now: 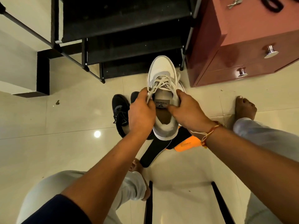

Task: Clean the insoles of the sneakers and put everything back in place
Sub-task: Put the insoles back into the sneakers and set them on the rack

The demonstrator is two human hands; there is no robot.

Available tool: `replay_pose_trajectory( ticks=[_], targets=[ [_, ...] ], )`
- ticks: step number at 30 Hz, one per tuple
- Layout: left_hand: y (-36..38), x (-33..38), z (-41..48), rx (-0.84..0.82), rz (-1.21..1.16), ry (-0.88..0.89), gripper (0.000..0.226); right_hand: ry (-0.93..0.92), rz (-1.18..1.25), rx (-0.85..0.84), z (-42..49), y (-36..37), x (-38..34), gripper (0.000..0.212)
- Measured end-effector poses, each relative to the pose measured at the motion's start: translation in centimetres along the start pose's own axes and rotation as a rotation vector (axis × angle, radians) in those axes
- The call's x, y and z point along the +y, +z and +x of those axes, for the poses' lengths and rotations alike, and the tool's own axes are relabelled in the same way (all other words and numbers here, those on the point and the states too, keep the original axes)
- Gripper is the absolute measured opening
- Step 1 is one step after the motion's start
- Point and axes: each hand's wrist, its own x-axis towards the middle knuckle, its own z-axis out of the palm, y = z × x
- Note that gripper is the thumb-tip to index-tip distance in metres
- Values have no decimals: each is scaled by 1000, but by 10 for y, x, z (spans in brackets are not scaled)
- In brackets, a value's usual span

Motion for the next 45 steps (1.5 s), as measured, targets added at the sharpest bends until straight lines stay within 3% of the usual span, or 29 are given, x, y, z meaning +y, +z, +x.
replay_pose_trajectory(
  ticks=[7, 12, 20, 25, 30, 33, 37, 42, 45],
  targets=[
    [-1, 9, -2, -25, -330, -11, 28, -102, -306, 192, 1, -3, 0, 50],
    [-6, 15, 0, 8, -569, -137, 24, -120, -327, 198, 5, -6, 3, 52],
    [-44, 38, 9, 121, -843, -26, 27, -138, -502, 120, 7, -4, 14, 69],
    [-57, 44, 9, 188, -779, 125, 19, -148, -648, 98, 10, -3, 15, 72],
    [-55, 43, 14, 169, -748, 88, 16, -186, -596, 97, 8, -1, 16, 73],
    [-47, 31, 22, 60, -643, 65, 19, -174, -485, 77, 5, 3, 15, 67],
    [-35, 19, 25, -225, -320, 118, 53, -168, -400, 43, 5, 6, 14, 57],
    [-30, 11, 25, -264, -211, -40, 68, -195, -288, 29, 5, 4, 9, 59],
    [-31, 13, 22, -291, -184, -149, 58, -193, -304, 28, 4, 3, 9, 64]
  ],
)
